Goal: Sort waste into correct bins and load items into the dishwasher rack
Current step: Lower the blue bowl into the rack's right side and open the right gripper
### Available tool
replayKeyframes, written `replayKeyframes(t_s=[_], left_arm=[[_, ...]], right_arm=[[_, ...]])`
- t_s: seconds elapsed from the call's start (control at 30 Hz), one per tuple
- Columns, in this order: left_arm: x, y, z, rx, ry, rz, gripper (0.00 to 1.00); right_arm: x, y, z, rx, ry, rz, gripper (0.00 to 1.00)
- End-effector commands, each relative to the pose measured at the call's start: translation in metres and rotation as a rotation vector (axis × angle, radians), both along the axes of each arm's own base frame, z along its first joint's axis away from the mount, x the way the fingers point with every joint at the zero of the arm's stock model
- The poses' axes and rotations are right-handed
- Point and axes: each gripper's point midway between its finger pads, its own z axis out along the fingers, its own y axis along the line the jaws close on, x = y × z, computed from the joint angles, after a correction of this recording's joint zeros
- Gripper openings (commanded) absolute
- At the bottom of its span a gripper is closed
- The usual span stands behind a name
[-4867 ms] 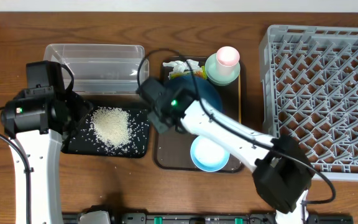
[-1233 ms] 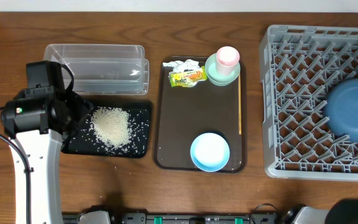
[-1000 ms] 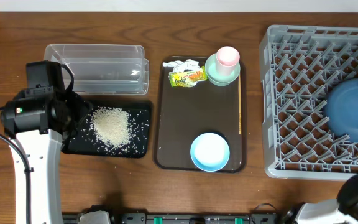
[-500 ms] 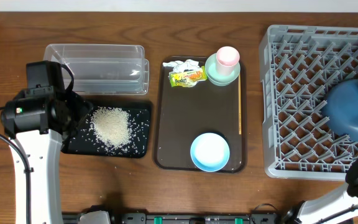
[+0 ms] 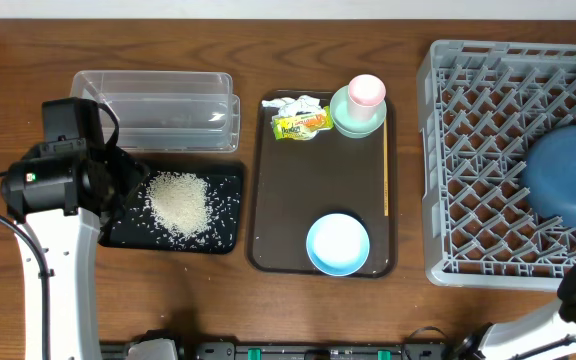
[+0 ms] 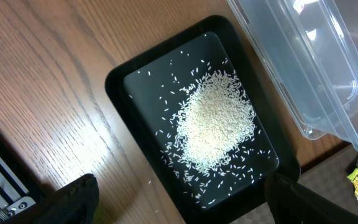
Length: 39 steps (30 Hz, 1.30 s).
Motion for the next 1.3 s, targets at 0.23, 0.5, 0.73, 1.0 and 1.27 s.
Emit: replayKeyframes(t_s=[0.23,0.5,0.73,1.0,1.27], left_arm=[[0.001,0.003,0.004,0.007,-0.009,0.015,0.88],[0.001,0.003,0.004,0.007,-0.009,0.016,0.88],[0.001,0.003,0.004,0.007,-0.009,0.016,0.88],[0.001,0.003,0.004,0.007,-0.009,0.016,0.88],[0.001,0.003,0.004,0.007,-0.010,0.015,0.88]], right_arm=[[0.003,0.080,-0.028,0.202,0.048,0.289,0.01],[-0.003,0.044,-0.046,0.047,0.106,0.114,0.01],[0.001,0.008,-0.040,-0.040,0.048,0.049,0.01],[-0.007,-0.022,-0.036,-0.032,-0.027,-0.023,0.01],[0.022,-0.003,-0.006,0.064,-0.224,0.127,0.01]])
